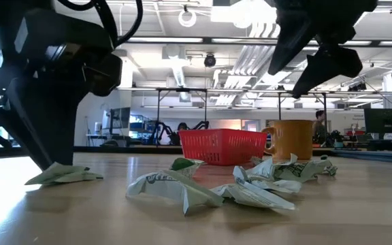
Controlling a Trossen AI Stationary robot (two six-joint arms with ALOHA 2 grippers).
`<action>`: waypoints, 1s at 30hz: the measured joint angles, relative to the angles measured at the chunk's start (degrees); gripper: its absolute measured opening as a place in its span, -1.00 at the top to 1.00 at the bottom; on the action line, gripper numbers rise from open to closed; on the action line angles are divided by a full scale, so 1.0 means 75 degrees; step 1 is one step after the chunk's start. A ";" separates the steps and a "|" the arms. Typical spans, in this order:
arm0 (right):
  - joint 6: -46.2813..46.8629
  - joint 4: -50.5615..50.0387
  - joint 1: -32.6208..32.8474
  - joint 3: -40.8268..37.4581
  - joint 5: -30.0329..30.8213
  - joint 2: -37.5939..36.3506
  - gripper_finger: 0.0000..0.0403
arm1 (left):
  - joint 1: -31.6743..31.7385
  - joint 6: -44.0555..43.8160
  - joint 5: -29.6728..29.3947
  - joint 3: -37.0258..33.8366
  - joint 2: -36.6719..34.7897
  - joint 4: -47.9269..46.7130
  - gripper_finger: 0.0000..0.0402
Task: Pick and place items into bin
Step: Put the white stevia packet into the red bin
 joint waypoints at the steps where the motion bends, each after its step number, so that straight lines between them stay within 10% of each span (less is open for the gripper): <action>1: 0.0107 -0.0007 0.0054 0.0000 0.0011 0.0000 -0.53 | 0.0000 -0.0001 0.0000 -0.0006 0.0003 0.0018 0.21; 30: 0.0532 -0.0173 0.0727 0.0000 0.0370 0.0003 -0.53 | -0.0097 -0.0787 -0.0606 -0.0014 -0.0162 0.0311 0.21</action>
